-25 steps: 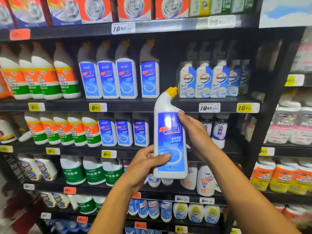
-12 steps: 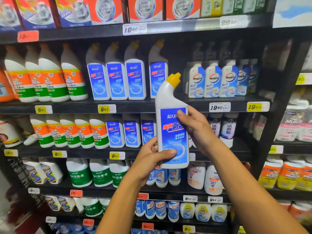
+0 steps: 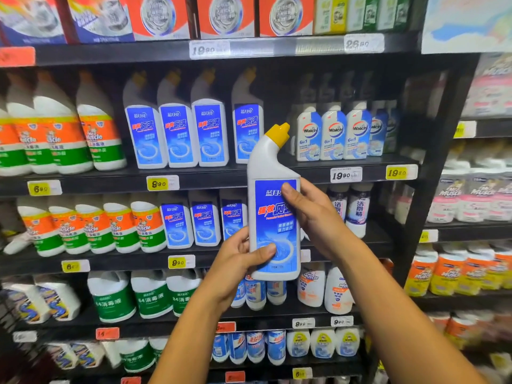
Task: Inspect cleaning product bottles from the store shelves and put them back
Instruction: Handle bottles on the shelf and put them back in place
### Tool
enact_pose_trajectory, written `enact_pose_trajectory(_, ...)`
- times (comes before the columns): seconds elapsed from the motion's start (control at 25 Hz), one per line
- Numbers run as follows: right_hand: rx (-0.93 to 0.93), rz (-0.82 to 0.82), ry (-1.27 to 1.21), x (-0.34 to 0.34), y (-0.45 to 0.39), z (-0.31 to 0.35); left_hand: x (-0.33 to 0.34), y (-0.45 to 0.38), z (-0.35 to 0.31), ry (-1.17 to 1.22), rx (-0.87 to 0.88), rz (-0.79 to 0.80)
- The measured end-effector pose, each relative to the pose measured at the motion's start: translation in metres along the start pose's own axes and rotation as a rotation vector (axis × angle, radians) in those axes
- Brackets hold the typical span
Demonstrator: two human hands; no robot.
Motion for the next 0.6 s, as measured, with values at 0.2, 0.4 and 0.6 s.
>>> enact_pose_trajectory(0.2, 0.067, -0.048, -0.032, -0.003, 0.003, -0.002, 0.007, 0.007, -0.001, 0.032, -0.01, 0.008)
enact_pose_trajectory(0.4, 0.059, -0.065, -0.022, 0.001, 0.006, -0.003, 0.006, 0.011, -0.001, 0.025, -0.028, 0.008)
enact_pose_trajectory(0.6, 0.038, -0.072, -0.089, 0.007, 0.007, -0.007, -0.005, 0.015, 0.003, 0.01, -0.006, 0.013)
Point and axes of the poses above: each hand's wrist, its own y-axis away from the middle knuckle, its own x-axis out of the palm, z = x × y, the point moved 7 cm from there along -y, towards the middle knuckle, and after that the axes turned 5 degrees about -z, right-handed, at the moved point
